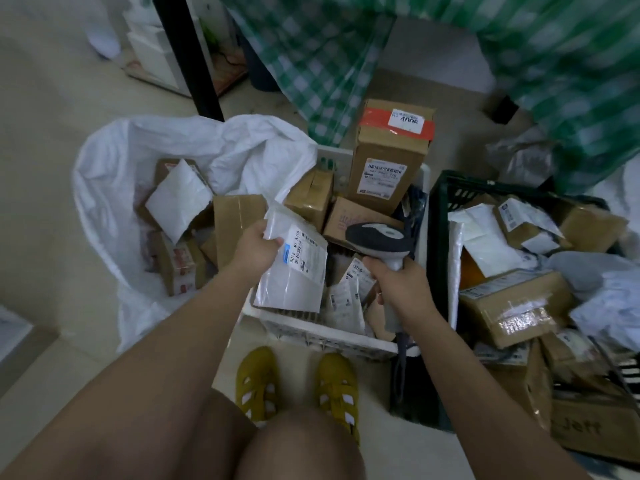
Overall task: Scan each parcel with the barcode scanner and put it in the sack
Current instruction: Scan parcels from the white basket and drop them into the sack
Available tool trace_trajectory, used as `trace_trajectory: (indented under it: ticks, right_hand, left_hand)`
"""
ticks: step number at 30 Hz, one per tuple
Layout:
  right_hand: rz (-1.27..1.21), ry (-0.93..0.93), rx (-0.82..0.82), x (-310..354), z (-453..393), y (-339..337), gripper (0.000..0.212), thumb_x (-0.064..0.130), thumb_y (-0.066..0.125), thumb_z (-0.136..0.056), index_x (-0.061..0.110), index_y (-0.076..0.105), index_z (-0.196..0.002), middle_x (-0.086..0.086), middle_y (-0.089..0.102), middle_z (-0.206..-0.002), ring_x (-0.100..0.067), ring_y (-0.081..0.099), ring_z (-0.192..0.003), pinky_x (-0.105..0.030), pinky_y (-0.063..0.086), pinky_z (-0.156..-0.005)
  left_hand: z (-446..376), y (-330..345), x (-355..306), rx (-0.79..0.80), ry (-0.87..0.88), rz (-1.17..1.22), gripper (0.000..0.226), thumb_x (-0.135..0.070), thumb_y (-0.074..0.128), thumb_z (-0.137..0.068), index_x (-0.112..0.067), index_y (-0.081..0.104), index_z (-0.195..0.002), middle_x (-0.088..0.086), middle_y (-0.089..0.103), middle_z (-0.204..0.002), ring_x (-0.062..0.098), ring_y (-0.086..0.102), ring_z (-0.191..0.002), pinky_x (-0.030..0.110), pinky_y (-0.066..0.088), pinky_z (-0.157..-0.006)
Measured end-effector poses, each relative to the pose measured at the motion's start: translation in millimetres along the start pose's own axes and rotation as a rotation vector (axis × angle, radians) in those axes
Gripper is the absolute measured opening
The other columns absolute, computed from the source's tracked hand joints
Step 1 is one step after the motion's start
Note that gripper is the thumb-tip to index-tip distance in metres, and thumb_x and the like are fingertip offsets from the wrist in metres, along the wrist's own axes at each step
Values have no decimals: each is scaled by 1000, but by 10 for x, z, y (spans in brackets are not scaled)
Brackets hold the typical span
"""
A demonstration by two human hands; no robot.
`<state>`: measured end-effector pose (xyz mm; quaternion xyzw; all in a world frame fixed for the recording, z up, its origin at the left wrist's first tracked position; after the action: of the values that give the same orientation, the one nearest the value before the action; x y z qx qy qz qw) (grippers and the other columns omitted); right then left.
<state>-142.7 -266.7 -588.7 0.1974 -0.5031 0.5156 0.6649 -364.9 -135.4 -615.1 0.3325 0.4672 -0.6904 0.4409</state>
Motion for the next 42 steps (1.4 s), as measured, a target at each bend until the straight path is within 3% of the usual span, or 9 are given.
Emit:
trace_trajectory:
  ticks: [4,8,11,15,18,23,27,33,42]
  right_hand:
    - [-1,-30,40,124,181,84,24,26,70,-85,11,57,-72,-7,55,-60,-19,52,-55,-32,45,-55]
    - [21,-67,74,180,335,102,23,26,70,-85,14,58,-70,-1,56,-56,-13,51,-52,-28,43,-52]
    - [15,-76,54,184,438,137,21,26,71,-84,14,61,-71,0,56,-54,-13,52,-51,-25,43,-47]
    - [106,-200,122,224,528,183,25,25,70,-86,8,59,-71,2,55,-53,-13,52,-52,-30,44,-55]
    - [405,-393,272,364,640,233,9,22,70,-85,17,64,-88,8,65,-76,-9,60,-75,-31,49,-69]
    - [819,-588,366,492,744,367,16,24,68,-81,15,63,-93,-4,61,-93,-21,56,-84,-36,48,-69]
    - [812,-609,354,494,730,371,21,27,67,-80,15,63,-97,-4,62,-95,-22,57,-85,-38,50,-71]
    - [836,-626,343,502,704,355,17,28,69,-79,24,53,-77,-2,60,-85,-19,54,-78,-28,37,-61]
    - [845,-654,329,509,716,346,16,30,70,-78,21,57,-79,0,60,-84,-19,56,-78,-31,45,-64]
  left_hand:
    - [268,-274,-87,-5,-19,130,22,-5,51,-96,-15,58,-114,6,66,-110,23,64,-96,37,53,-83]
    - [510,-451,-108,-7,-26,349,25,0,49,-96,-17,58,-112,-2,66,-92,12,64,-78,23,52,-57]
    - [569,-508,-34,-22,-52,438,27,-1,49,-96,-17,58,-116,-3,67,-92,13,65,-79,27,48,-60]
    - [602,-559,-7,-69,-56,386,24,-3,51,-96,-18,58,-113,2,67,-100,13,64,-81,29,50,-67]
    - [619,-557,-78,-71,-16,307,19,-4,50,-96,-18,58,-107,-1,66,-93,11,63,-76,26,50,-60]
    - [628,-499,-111,-45,-4,245,17,-7,49,-97,-16,57,-110,-3,65,-92,9,62,-78,23,46,-58]
    - [647,-472,-135,-25,-3,244,15,-8,49,-97,-16,56,-108,-6,63,-87,8,62,-75,22,46,-55]
    - [638,-462,-111,-7,-25,236,17,-10,50,-97,-15,57,-111,-2,65,-93,13,64,-81,27,49,-61]
    - [600,-449,-64,3,-47,223,18,-11,51,-97,-17,57,-113,0,66,-97,15,65,-84,29,49,-62]
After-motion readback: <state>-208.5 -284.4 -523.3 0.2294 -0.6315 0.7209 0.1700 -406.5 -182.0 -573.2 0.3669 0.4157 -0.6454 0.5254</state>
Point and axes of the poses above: each hand's wrist, its own z-axis away from the middle knuckle, its own y-axis out of the palm, x = y × z, the point moved 6 cm from there along -z, towards the middle knuckle
